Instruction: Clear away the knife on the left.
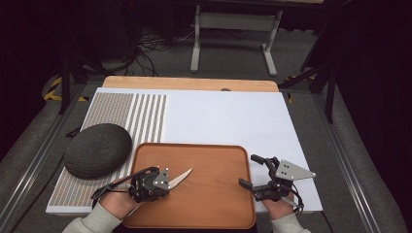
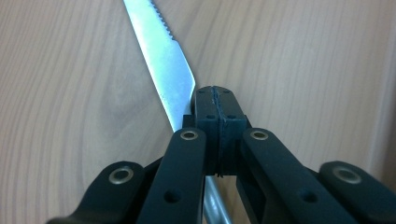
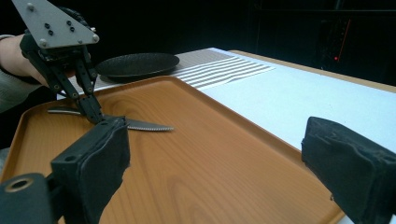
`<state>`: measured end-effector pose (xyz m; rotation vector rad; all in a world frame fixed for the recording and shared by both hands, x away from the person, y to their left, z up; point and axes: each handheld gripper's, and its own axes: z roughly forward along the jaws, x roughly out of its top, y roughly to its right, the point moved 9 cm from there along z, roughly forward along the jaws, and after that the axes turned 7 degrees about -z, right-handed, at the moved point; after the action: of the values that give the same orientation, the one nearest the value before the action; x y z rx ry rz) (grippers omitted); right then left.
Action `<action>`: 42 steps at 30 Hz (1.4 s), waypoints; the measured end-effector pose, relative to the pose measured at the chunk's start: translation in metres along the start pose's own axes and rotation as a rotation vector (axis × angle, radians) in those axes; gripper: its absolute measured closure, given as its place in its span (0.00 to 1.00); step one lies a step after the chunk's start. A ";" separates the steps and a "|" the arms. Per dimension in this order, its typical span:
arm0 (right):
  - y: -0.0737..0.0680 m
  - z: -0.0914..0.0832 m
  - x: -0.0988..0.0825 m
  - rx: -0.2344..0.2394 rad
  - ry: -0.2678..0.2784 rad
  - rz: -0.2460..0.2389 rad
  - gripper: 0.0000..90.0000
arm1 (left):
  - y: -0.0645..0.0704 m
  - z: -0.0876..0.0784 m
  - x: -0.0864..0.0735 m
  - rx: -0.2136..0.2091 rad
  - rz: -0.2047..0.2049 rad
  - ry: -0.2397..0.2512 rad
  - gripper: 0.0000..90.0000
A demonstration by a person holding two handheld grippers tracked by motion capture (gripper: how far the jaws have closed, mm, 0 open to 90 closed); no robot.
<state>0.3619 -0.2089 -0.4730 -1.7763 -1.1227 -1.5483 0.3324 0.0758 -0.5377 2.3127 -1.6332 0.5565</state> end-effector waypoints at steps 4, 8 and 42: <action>0.000 0.000 0.000 0.000 0.000 0.000 0.09 | -0.004 -0.001 -0.002 -0.002 -0.022 0.001 1.00; 0.000 0.000 0.000 0.000 0.000 0.003 0.09 | -0.007 -0.002 -0.004 -0.013 -0.041 0.006 1.00; 0.001 0.000 -0.001 -0.002 -0.004 -0.003 0.09 | -0.041 -0.016 -0.035 0.019 -0.204 0.015 1.00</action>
<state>0.3624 -0.2097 -0.4738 -1.7811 -1.1263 -1.5482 0.3584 0.1256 -0.5384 2.4449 -1.3695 0.5439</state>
